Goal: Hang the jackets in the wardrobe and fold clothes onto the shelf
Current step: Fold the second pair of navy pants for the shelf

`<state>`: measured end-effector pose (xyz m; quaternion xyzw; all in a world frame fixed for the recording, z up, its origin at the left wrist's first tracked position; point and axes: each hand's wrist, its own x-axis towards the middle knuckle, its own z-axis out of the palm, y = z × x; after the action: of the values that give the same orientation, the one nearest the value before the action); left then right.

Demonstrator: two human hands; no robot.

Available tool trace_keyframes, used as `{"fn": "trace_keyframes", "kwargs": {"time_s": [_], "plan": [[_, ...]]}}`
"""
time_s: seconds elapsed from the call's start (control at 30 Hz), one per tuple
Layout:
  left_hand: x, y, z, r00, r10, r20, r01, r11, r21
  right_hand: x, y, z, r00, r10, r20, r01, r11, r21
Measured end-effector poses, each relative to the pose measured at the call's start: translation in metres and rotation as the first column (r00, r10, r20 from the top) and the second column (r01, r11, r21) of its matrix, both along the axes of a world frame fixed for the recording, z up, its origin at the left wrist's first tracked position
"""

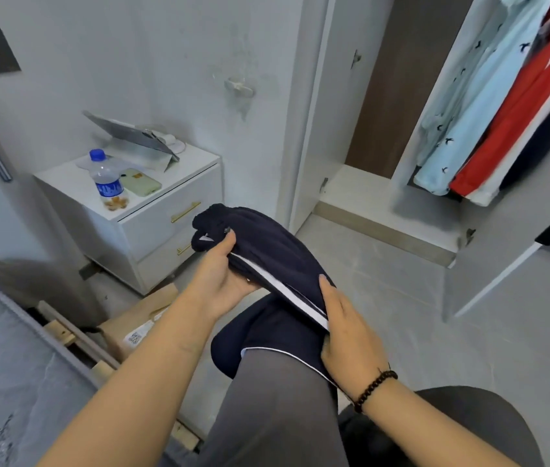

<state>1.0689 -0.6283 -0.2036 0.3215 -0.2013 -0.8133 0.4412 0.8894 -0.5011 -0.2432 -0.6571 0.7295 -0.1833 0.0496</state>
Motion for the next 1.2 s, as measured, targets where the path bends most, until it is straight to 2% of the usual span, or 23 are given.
{"fn": "trace_keyframes", "kwargs": {"time_s": [0.1,0.17,0.23,0.3,0.4,0.5,0.6,0.67,0.8,0.87,0.9,1.0,1.03,1.07,1.1,1.2], "plan": [[0.019,0.0,-0.011,0.965,0.23,-0.123,-0.219,0.971,0.095,-0.041,0.012,0.003,0.99,-0.117,-0.073,0.125,0.984,0.124],[0.033,0.002,-0.02,0.934,0.329,-0.138,-0.313,0.942,0.123,-0.062,0.018,0.014,0.987,-0.148,-0.062,0.149,0.989,0.016],[0.045,0.007,-0.031,0.915,0.381,-0.135,-0.362,0.921,0.143,-0.074,0.021,0.024,0.992,-0.105,-0.076,0.093,0.984,-0.154],[0.052,0.019,-0.049,0.898,0.423,-0.124,-0.396,0.897,0.195,-0.075,0.025,0.029,0.986,-0.053,-0.16,-0.003,0.944,-0.33],[0.054,0.039,-0.082,0.898,0.438,-0.047,-0.401,0.857,0.325,-0.064,0.03,0.025,0.994,-0.042,-0.106,-0.003,0.92,-0.392],[0.052,0.053,-0.106,0.948,0.311,0.074,-0.308,0.828,0.468,-0.058,0.033,0.011,0.998,-0.046,0.035,0.054,0.963,-0.265],[0.046,0.064,-0.121,0.975,0.089,0.201,-0.183,0.835,0.519,-0.061,0.029,-0.001,0.962,-0.028,0.27,0.048,0.996,-0.069],[0.044,0.07,-0.128,0.956,-0.081,0.282,-0.077,0.858,0.508,-0.059,0.028,-0.005,0.911,-0.037,0.411,0.026,0.999,0.033],[0.045,0.079,-0.132,0.871,-0.33,0.364,0.099,0.844,0.527,-0.058,0.03,-0.019,0.825,-0.114,0.553,-0.05,0.961,0.272],[0.044,0.08,-0.132,0.84,-0.366,0.4,0.115,0.841,0.528,-0.059,0.033,-0.026,0.736,-0.189,0.65,-0.068,0.935,0.349],[0.043,0.079,-0.133,0.842,-0.349,0.411,0.1,0.85,0.517,-0.059,0.035,-0.03,0.639,-0.242,0.73,-0.074,0.925,0.372],[0.031,0.075,-0.134,0.92,-0.186,0.344,0.002,0.883,0.47,-0.055,0.042,-0.039,0.175,-0.392,0.903,-0.087,0.908,0.411],[0.026,0.074,-0.132,0.938,-0.13,0.32,-0.032,0.889,0.457,-0.053,0.044,-0.041,0.069,-0.39,0.918,-0.085,0.915,0.394],[0.021,0.073,-0.131,0.945,-0.094,0.313,-0.06,0.891,0.449,-0.052,0.046,-0.043,0.03,-0.371,0.928,-0.063,0.926,0.373],[0.016,0.071,-0.13,0.944,-0.078,0.321,-0.075,0.895,0.44,-0.052,0.048,-0.045,0.036,-0.351,0.936,-0.018,0.936,0.352],[0.008,0.068,-0.128,0.92,-0.038,0.389,-0.126,0.914,0.387,-0.058,0.052,-0.044,0.142,-0.28,0.949,0.141,0.955,0.261]]}}
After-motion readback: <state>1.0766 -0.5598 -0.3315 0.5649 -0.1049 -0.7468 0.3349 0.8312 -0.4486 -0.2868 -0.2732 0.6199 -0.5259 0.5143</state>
